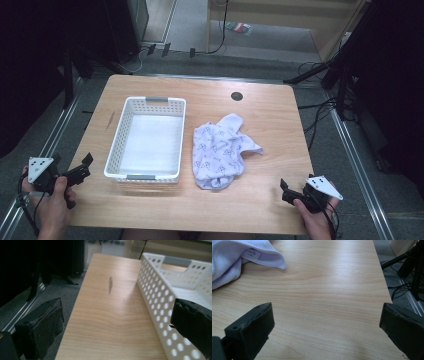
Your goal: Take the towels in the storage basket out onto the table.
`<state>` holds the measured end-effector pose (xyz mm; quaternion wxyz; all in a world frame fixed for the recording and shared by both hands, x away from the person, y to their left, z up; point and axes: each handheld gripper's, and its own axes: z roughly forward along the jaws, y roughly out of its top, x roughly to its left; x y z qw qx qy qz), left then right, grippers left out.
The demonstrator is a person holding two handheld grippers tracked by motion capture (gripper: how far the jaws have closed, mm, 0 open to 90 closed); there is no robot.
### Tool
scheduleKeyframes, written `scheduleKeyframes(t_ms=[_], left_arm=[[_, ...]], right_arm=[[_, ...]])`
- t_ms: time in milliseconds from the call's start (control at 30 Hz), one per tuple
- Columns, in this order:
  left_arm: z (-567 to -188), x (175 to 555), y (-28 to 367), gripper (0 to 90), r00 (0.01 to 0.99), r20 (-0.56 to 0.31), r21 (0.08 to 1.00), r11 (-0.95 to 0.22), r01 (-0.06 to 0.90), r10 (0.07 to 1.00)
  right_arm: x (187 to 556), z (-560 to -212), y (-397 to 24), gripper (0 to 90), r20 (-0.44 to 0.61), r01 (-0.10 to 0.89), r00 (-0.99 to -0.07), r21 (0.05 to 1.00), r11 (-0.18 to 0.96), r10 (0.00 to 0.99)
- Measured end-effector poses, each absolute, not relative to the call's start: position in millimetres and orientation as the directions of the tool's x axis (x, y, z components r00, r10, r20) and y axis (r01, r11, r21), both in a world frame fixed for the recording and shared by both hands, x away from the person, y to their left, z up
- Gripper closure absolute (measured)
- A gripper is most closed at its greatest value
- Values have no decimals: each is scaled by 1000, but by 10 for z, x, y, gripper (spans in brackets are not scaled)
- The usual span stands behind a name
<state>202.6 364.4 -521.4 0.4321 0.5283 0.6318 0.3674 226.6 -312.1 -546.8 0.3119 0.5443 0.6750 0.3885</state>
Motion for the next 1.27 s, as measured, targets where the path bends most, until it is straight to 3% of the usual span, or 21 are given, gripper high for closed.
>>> scheduleKeyframes(t_ms=[200, 900, 1267], left_arm=[[-5375, 2024, 3686, 0, -47, -175, 911, 180, 371, 983], [-5509, 2060, 3605, 0, -22, -99, 906, 99, 412, 995], [-5513, 2090, 3653, 0, -33, -145, 884, 144, 445, 989]], right_arm=[[2266, -5469, -3122, 0, 2, 491, -215, 865, 107, 977], [2258, -5469, -3114, 0, -4, 486, -225, 866, 116, 974], [2256, -5468, -3114, 0, -4, 484, -227, 867, 116, 974]])
